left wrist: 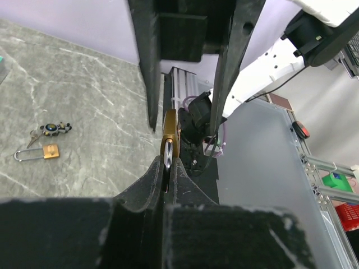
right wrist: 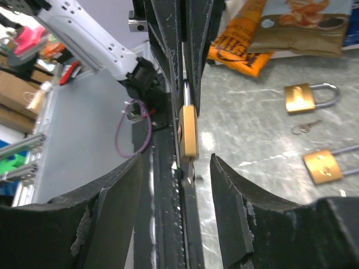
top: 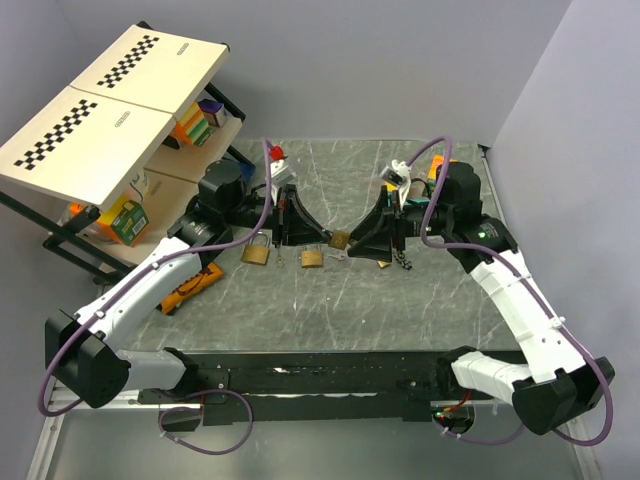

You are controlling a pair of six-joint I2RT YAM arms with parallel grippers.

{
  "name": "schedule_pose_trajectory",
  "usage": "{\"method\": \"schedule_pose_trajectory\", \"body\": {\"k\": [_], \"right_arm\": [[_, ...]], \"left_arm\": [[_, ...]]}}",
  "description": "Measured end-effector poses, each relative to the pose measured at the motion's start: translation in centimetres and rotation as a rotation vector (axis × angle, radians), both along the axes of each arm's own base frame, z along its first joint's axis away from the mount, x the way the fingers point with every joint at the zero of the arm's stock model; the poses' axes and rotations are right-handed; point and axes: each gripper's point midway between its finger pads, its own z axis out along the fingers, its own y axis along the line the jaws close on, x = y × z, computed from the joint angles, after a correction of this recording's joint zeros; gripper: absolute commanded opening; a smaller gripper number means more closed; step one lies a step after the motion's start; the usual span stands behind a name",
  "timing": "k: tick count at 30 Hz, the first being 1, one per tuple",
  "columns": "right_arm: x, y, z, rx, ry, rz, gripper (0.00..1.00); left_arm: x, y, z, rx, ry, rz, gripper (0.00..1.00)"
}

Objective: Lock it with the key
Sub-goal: Lock the lock.

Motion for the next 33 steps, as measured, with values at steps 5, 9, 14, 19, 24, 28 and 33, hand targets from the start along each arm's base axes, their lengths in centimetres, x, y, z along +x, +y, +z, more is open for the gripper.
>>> {"method": "schedule_pose_trajectory", "body": {"k": [5,9,14,19,24,28,33], "right_arm": [[0.1,-1.2,0.0,-0.044,-0.035,-0.011,0.49],[-0.2,-1.5,-0.7,-0.064,-0.034,-0.001,0.48],[0.0,-1.4,-1.0,-0.068,-0.019,0.002,0.46],[0.5,-1.1,-1.2,-0.064,0.004,0.007,0.32],[0.6,-1.0,-1.0,-0.054,-0.001,0.011,0.10],[0.6,-1.0,-1.1,-0.056,-0.016,0.016,0.00],[0.7,-1.1,-1.3,-0.064,-0.037,0.019,0.00]], "left_arm": [[0.1,0.2,-0.1,0.004,0.007,0.003,0.01],[0.1,0.2,-0.1,0.004,0.008,-0.001,0.01],[0.1,0.1,-0.3,0.007,0.015,-0.009,0.01],[0.1,0.0,-0.6,0.011,0.022,-0.017,0.01],[0.0,0.0,-0.6,0.011,0.022,-0.018,0.01],[0.0,0.0,-0.7,0.016,0.030,-0.019,0.01],[0.2,0.1,-0.8,0.016,0.048,-0.017,0.01]]}}
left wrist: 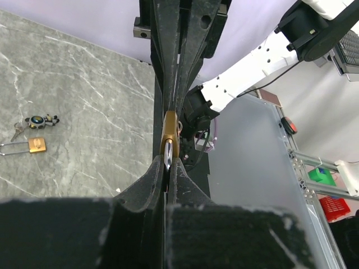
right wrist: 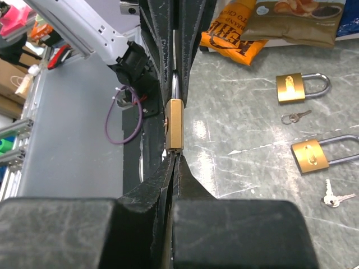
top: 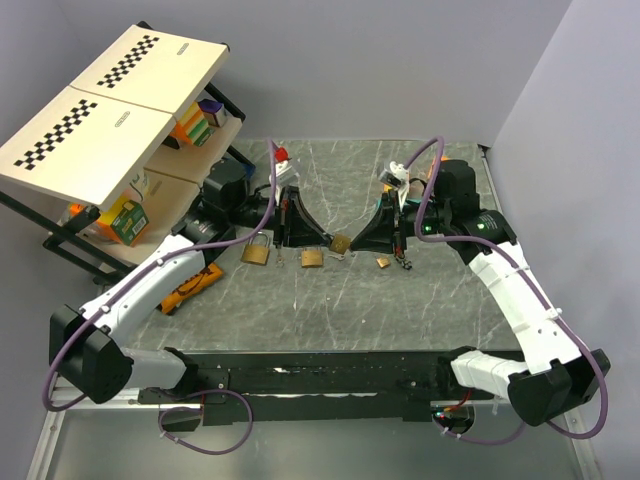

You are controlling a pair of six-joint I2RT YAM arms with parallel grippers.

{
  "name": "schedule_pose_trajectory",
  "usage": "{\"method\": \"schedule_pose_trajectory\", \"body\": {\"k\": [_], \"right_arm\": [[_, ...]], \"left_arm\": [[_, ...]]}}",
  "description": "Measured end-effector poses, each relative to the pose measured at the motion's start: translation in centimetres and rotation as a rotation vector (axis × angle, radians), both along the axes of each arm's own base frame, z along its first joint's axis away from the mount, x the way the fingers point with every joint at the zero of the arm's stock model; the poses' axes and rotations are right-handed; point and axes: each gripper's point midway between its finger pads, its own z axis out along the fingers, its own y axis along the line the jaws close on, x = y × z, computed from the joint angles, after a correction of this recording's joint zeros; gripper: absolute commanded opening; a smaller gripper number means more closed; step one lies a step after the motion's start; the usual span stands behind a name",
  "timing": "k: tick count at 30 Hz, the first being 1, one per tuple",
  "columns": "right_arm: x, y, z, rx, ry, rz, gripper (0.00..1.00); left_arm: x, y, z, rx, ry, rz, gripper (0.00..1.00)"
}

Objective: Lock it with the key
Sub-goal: Lock the lock, then place the key at the center of the board.

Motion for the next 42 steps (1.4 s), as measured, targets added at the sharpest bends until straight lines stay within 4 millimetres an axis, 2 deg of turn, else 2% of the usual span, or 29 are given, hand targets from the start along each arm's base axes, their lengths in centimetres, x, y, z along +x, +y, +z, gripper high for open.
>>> {"method": "schedule_pose_trajectory", "body": {"k": [5,11,16,20,24,27,31,33,36,42], "right_arm": [[0.2,-0.3,-0.4,-0.015,-0.026,-0.005,0.00],[0.5,-1.7,-1.0,-0.038,-0.024,-0.042,0.00],[0.9,-4.2,-2.5,-0.084,0.020,-0.111,0.00],[2.7,-7.5,-4.1,-0.124,0.055,-0.229,0.00],[6.2,-12.6,-7.5,-0.205,0.122,-0.412,0.00],[8.8,-17.5,-11.1,-0.289,0.202,-0.559,0.00],[11.3,-23.6,-15.7,-0.390,0.315,-0.730,0.00],[12.1,-26.0,-17.7,-0.427,0.364,-0.794,0.00],[12.7,-28.3,-20.6,-0.484,0.432,-0.846,0.00],[13.6,-30.2,-24.3,-0.553,0.520,-0.904,0.00]], "left_arm": [[0.4,0.0,-0.4,0.005,0.018,-0.009,0.01],[1.2,0.3,-0.2,0.003,0.013,0.010,0.01],[2.8,1.3,0.4,-0.004,-0.008,0.062,0.01],[3.3,1.5,0.3,0.004,-0.025,0.076,0.01],[3.9,1.5,-0.3,0.029,-0.033,0.098,0.01],[4.3,1.5,-1.1,0.055,-0.024,0.110,0.01],[4.5,1.6,-1.9,0.079,-0.021,0.119,0.01],[4.6,1.7,-2.1,0.085,-0.029,0.124,0.01],[4.7,1.8,-2.4,0.097,-0.036,0.130,0.01],[5.0,1.8,-2.9,0.111,-0.053,0.140,0.01]]}}
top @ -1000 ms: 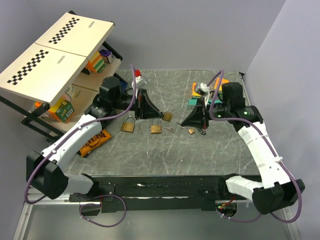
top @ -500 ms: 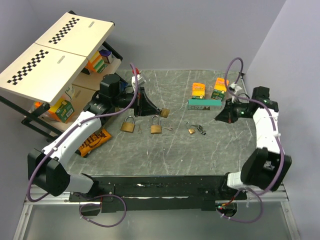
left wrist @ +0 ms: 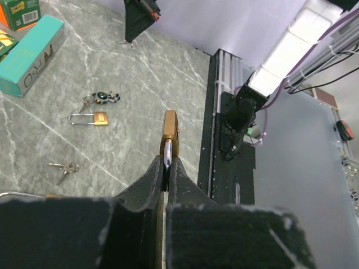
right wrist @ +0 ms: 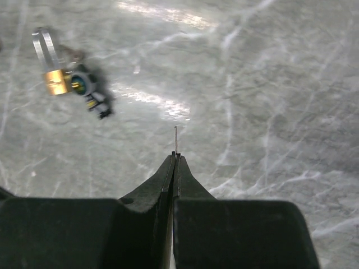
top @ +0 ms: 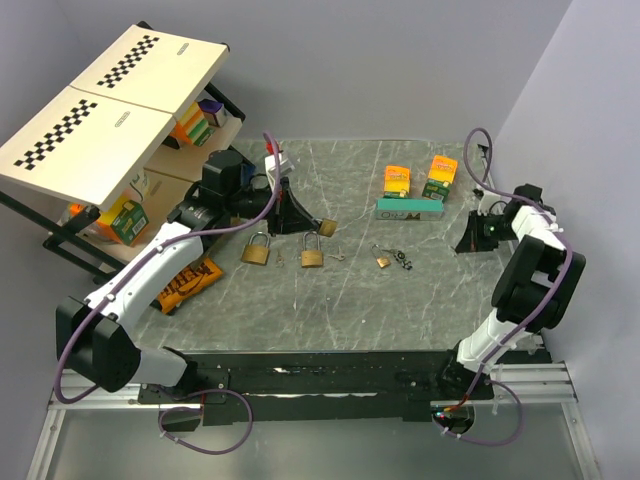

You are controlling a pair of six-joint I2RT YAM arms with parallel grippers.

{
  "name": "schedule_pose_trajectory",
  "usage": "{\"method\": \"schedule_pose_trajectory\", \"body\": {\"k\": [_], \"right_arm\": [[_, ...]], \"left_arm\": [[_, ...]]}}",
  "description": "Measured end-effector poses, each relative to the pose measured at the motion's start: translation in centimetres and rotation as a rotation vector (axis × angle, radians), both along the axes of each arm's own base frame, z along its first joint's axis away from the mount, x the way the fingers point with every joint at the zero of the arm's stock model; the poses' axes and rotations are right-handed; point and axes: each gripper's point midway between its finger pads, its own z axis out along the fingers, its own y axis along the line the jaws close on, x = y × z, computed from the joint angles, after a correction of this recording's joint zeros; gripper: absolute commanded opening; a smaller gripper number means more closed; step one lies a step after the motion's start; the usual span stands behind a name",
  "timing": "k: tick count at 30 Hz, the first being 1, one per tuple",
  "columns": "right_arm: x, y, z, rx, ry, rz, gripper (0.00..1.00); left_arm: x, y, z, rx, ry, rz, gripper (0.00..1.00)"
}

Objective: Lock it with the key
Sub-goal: Place the key at the center of the board.

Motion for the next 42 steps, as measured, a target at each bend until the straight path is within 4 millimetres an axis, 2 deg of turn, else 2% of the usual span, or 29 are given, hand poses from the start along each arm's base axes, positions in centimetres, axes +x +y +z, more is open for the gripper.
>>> {"method": "schedule_pose_trajectory", "body": {"k": [7,12,13,14,19,20,25,27,29,32,36,39,40,41,42], "right_arm": [[-0.4,-0.9,-3.6,-0.025,0.082,-0.073,0.00],[-0.6,-1.2,-5.2,-0.028,0.119,-0.093,0.00],[-0.6,-1.2,-5.4,-0.029,0.125,-0.098,0.04],[-0.6,-1.3,-5.6,-0.033,0.125,-0.104,0.16],[-0.8,-1.3,-6.1,-0.036,0.136,-0.124,0.39],[-1.0,-1.3,-6.1,-0.036,0.141,-0.127,0.46],[-1.0,-1.2,-6.0,-0.035,0.139,-0.127,0.61],[-1.0,-1.2,-5.5,-0.042,0.126,-0.120,0.77],[-1.0,-1.1,-4.2,-0.048,0.091,-0.109,0.82],[-0.5,-0.6,-1.0,-0.052,0.003,-0.077,0.84],[0.3,1.6,4.8,-0.070,-0.161,0.003,0.86],[0.3,6.5,9.5,-0.098,-0.313,0.152,0.87],[-0.1,8.9,11.0,-0.098,-0.367,0.222,0.89],[-1.3,13.6,13.7,-0.097,-0.471,0.361,0.92],[-1.9,15.4,14.7,-0.087,-0.512,0.416,0.96]], "left_arm": [[0.5,0.2,-1.1,0.036,-0.020,0.019,0.01],[0.8,0.4,-1.8,0.058,-0.036,0.027,0.01],[0.8,0.4,-1.9,0.061,-0.035,0.029,0.01],[0.9,0.4,-2.1,0.066,-0.037,0.031,0.01],[0.9,0.6,-2.6,0.081,-0.036,0.034,0.01],[0.9,0.6,-2.7,0.082,-0.035,0.035,0.01],[0.8,0.6,-2.7,0.083,-0.033,0.035,0.01],[0.8,0.6,-2.8,0.085,-0.029,0.034,0.01],[0.9,0.6,-2.9,0.088,-0.022,0.036,0.01],[1.1,0.4,-3.3,0.103,0.006,0.043,0.01],[2.0,-0.4,-3.4,0.131,0.072,0.049,0.01],[2.4,-0.7,-3.7,0.145,0.131,0.061,0.01],[2.4,-0.8,-4.1,0.154,0.206,0.081,0.01],[2.4,-0.8,-4.2,0.156,0.216,0.083,0.01],[2.4,-0.9,-4.3,0.156,0.237,0.088,0.01]]}}
